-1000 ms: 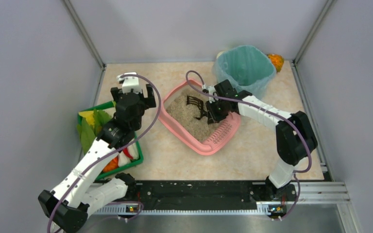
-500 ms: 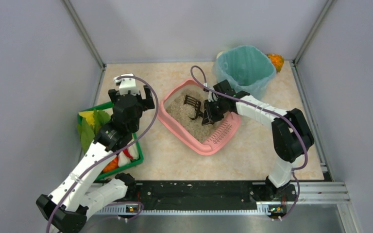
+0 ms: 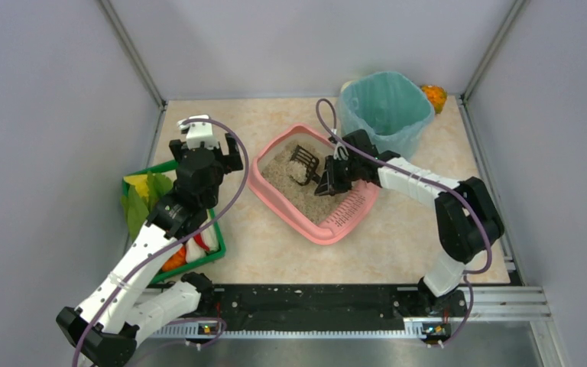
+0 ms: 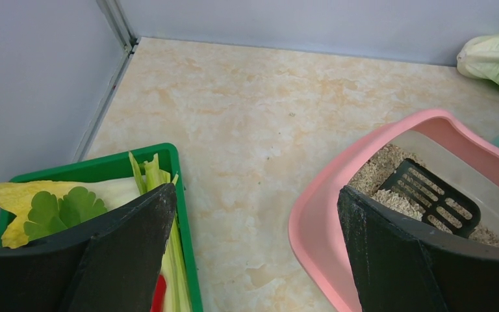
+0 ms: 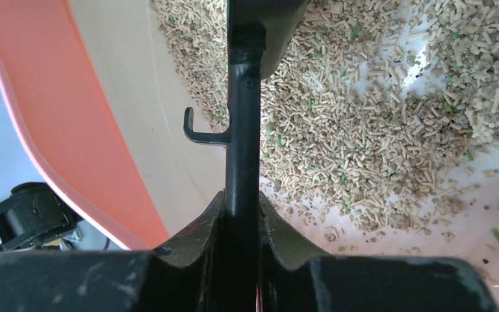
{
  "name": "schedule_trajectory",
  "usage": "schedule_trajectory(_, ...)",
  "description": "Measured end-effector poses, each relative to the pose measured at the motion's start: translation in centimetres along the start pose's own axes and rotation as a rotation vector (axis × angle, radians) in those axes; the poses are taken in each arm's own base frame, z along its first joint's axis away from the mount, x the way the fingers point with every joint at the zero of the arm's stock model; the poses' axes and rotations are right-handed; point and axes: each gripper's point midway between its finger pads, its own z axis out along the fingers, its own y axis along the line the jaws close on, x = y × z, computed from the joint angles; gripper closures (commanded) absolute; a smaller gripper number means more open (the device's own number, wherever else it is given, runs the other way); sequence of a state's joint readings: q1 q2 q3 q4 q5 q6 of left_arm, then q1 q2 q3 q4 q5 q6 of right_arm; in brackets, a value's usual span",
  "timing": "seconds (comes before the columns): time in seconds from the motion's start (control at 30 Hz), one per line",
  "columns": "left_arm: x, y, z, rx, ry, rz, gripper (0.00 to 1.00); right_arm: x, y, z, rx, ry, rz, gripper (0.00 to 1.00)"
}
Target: Clean the litter box
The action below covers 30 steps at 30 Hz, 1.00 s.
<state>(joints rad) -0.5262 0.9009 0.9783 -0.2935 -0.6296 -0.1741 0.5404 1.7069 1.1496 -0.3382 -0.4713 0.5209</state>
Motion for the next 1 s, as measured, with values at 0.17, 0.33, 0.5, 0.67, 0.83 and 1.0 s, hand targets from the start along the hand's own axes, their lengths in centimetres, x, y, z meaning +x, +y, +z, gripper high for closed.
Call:
schedule_trajectory(0.17,0.0,0.0,0.0,0.001,0.001,0.0,0.01,-0.4,0.7,-1.3,-0.013,-0.046,0.017,1.0)
schedule_trajectory(0.33,0.0,-0.1,0.0,0.005,0.0,-0.002,0.01,-0.9,1.5,-2.3,-0.041,-0.095,0.018,1.0)
schedule_trajectory(0.5,-0.1,-0.2,0.0,0.012,-0.001,-0.009,0.01,-0.2,1.4,-3.0,-0.061,-0.111,0.052,1.0)
schedule_trajectory(0.67,-0.1,-0.3,0.0,0.017,0.0,-0.014,0.01,0.1,1.9,-3.9,-0.088,-0.138,0.066,1.0)
schedule_trajectory(0.83,-0.3,-0.6,-0.1,0.031,0.001,-0.019,0.01,-0.3,2.7,-5.1,-0.137,-0.191,0.076,1.0)
schedule_trajectory(1.0,-0.4,-0.7,-0.2,0.037,0.0,-0.024,0.01,-0.1,2.6,-5.5,-0.183,-0.222,0.109,1.0)
